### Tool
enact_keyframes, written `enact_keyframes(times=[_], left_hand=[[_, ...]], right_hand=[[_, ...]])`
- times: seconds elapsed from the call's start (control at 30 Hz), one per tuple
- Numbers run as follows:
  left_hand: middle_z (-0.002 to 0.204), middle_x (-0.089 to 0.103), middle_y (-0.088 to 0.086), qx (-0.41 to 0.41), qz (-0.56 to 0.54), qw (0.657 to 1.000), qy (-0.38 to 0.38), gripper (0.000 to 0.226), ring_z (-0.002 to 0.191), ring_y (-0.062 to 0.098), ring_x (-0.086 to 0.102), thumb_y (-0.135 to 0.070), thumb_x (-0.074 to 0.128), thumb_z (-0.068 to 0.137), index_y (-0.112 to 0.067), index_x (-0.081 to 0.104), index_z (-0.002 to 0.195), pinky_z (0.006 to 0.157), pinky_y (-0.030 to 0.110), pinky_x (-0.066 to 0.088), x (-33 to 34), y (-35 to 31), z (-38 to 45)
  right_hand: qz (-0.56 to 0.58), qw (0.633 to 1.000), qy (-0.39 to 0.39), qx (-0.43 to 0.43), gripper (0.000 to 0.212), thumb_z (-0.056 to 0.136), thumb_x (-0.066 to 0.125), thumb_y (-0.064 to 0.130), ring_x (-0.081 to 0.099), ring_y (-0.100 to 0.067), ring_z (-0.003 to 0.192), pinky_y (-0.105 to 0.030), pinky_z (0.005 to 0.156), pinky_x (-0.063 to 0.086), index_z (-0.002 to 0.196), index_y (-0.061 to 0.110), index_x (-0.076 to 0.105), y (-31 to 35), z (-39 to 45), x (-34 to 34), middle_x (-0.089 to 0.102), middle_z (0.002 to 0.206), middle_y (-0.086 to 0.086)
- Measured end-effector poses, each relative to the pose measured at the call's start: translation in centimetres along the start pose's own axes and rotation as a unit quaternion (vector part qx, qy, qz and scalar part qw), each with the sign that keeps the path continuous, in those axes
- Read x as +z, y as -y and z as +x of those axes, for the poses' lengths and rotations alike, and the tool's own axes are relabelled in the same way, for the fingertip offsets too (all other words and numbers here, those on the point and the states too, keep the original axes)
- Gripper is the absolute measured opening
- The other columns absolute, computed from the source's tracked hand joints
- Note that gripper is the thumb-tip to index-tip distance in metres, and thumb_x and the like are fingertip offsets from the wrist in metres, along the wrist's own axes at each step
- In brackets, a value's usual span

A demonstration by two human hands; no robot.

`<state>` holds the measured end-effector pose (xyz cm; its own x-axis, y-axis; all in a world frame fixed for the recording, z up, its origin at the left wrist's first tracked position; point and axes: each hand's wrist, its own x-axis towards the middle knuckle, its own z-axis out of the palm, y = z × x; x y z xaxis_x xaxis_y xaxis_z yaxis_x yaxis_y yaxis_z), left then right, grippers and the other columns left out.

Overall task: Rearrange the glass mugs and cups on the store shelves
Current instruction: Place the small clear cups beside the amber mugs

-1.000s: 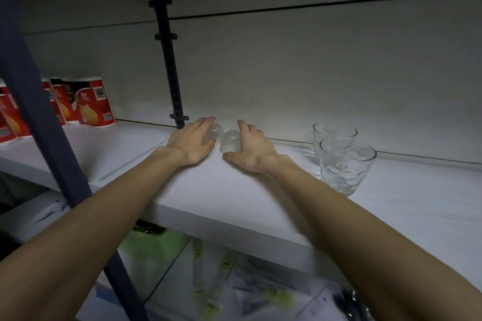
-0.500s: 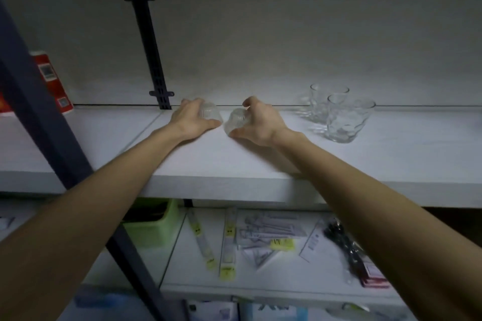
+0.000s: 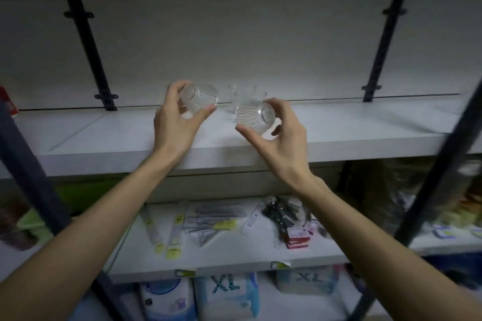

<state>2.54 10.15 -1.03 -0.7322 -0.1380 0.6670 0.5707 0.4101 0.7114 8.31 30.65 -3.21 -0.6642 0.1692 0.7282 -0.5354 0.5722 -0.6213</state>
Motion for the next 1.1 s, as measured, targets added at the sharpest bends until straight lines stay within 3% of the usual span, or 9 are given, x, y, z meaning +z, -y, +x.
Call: enact_keyframes(times=[0.2, 0.3, 0.43, 0.53, 0.6, 0.73, 0.83, 0.97, 1.1], left_hand=[[0.130, 0.063, -0.014, 0.039, -0.114, 0.991, 0.060, 0.070, 0.119, 0.005, 0.063, -0.027, 0.093, 0.071, -0.020, 0.051, 0.127, 0.097, 0.027, 0.055, 12.2, -9.5, -10.7], [0.127, 0.061, -0.017, 0.039, -0.152, 0.977, 0.143, 0.072, 0.114, -0.001, 0.065, -0.028, 0.091, 0.070, -0.022, 0.046, 0.127, 0.094, 0.026, 0.058, 18.4, -13.9, -15.2], [0.135, 0.061, -0.007, 0.058, -0.166, 0.956, 0.235, 0.081, 0.119, 0.006, 0.063, -0.043, 0.087, 0.070, -0.029, 0.044, 0.137, 0.097, 0.025, 0.056, 26.2, -19.5, -18.4], [0.127, 0.062, -0.024, 0.086, -0.153, 0.944, 0.279, 0.085, 0.114, -0.004, 0.063, -0.059, 0.080, 0.069, -0.035, 0.043, 0.142, 0.095, 0.028, 0.057, 31.7, -23.0, -19.6], [0.121, 0.064, -0.026, 0.110, -0.139, 0.939, 0.294, 0.081, 0.109, -0.005, 0.065, -0.068, 0.076, 0.071, -0.039, 0.045, 0.140, 0.091, 0.032, 0.060, 35.4, -24.7, -20.2], [0.119, 0.069, -0.015, 0.086, -0.170, 0.936, 0.296, 0.077, 0.107, 0.006, 0.068, -0.079, 0.073, 0.068, -0.042, 0.054, 0.133, 0.087, 0.045, 0.061, 44.1, -27.2, -20.7], [0.117, 0.070, -0.018, 0.036, -0.211, 0.932, 0.292, 0.079, 0.104, -0.004, 0.067, -0.069, 0.079, 0.065, -0.037, 0.057, 0.134, 0.091, 0.043, 0.060, 51.3, -29.2, -20.3], [0.132, 0.065, -0.004, -0.003, -0.219, 0.930, 0.296, 0.081, 0.116, 0.002, 0.062, -0.054, 0.089, 0.067, -0.032, 0.056, 0.137, 0.098, 0.028, 0.054, 60.7, -31.9, -18.9], [0.145, 0.058, -0.001, -0.006, -0.185, 0.936, 0.300, 0.080, 0.128, 0.014, 0.056, -0.046, 0.089, 0.074, -0.031, 0.051, 0.143, 0.105, 0.036, 0.051, 68.5, -34.2, -17.7]], right_hand=[[0.004, 0.990, -0.121, 0.069, 0.068, 0.080, 0.080, 0.055, 0.064, -0.012, 0.112, -0.039, 0.091, 0.057, 0.136, 0.024, 0.056, -5.8, -7.9, -16.3, 0.064, 0.126, 0.008], [-0.010, 0.976, -0.180, 0.125, 0.058, 0.080, 0.081, 0.052, 0.066, -0.003, 0.101, -0.037, 0.089, 0.058, 0.129, 0.031, 0.061, -8.5, -11.3, -24.2, 0.069, 0.114, 0.014], [-0.011, 0.952, -0.254, 0.173, 0.053, 0.079, 0.085, 0.047, 0.070, -0.007, 0.102, -0.041, 0.088, 0.060, 0.124, 0.034, 0.062, -11.8, -12.7, -34.0, 0.071, 0.111, 0.014], [-0.015, 0.933, -0.304, 0.192, 0.060, 0.075, 0.083, 0.056, 0.068, -0.011, 0.107, -0.034, 0.092, 0.058, 0.126, 0.033, 0.062, -14.7, -12.7, -40.2, 0.069, 0.114, 0.014], [-0.016, 0.922, -0.330, 0.203, 0.062, 0.074, 0.084, 0.058, 0.066, -0.010, 0.110, -0.039, 0.097, 0.056, 0.127, 0.033, 0.062, -16.9, -12.6, -43.8, 0.070, 0.116, 0.013], [-0.037, 0.917, -0.330, 0.223, 0.067, 0.073, 0.086, 0.054, 0.062, -0.008, 0.116, -0.039, 0.104, 0.052, 0.131, 0.031, 0.061, -21.7, -11.4, -49.7, 0.067, 0.122, 0.013], [-0.063, 0.923, -0.308, 0.222, 0.073, 0.071, 0.086, 0.057, 0.060, -0.009, 0.121, -0.038, 0.107, 0.051, 0.134, 0.031, 0.059, -25.8, -9.1, -53.7, 0.065, 0.127, 0.013], [-0.064, 0.932, -0.276, 0.228, 0.077, 0.073, 0.089, 0.044, 0.056, -0.007, 0.125, -0.026, 0.109, 0.045, 0.140, 0.024, 0.056, -30.2, -4.6, -59.7, 0.062, 0.135, 0.008], [-0.075, 0.943, -0.231, 0.226, 0.081, 0.074, 0.089, 0.043, 0.053, -0.004, 0.123, -0.025, 0.106, 0.043, 0.144, 0.022, 0.053, -34.4, -0.9, -65.6, 0.059, 0.136, 0.009]])
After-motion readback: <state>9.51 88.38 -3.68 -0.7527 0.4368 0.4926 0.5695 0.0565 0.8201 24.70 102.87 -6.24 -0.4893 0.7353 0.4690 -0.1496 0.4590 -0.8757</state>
